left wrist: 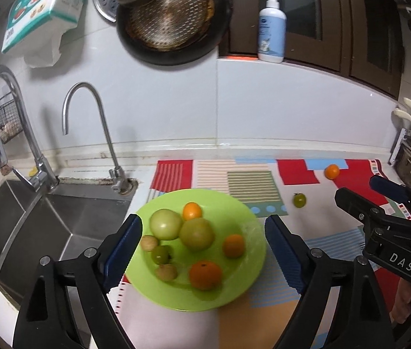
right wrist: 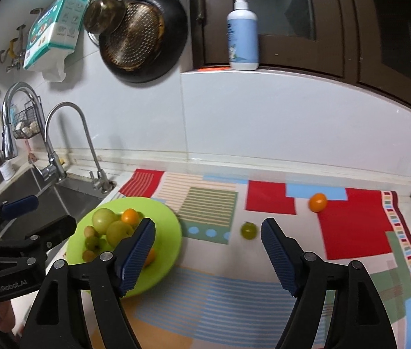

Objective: Organize fruits
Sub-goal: 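Move both open tools away from the plate toward the remaining fruits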

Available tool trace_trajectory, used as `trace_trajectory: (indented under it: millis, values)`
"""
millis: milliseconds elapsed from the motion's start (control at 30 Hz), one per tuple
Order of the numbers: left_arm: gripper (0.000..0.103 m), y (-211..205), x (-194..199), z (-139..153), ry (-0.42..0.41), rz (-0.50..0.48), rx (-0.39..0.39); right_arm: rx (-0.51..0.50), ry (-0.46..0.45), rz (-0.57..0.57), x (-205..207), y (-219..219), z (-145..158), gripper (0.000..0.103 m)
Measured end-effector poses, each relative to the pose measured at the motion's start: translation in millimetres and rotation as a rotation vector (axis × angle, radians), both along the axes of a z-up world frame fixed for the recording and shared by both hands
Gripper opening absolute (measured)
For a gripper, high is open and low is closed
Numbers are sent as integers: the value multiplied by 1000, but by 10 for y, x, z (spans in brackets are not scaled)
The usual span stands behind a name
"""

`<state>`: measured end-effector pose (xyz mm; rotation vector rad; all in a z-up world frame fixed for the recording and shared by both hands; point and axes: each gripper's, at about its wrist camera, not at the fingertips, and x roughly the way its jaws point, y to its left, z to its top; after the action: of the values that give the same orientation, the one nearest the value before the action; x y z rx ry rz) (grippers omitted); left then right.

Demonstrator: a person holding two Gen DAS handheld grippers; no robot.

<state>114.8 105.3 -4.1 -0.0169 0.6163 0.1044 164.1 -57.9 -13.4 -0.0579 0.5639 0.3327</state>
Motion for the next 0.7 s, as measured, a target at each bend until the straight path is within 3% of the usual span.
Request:
trace_trajectory:
  millis: [700]
  values:
    - [91,-1056,233,202,-42,-43,-1,-47,-73,-45,69,-1046,209,76]
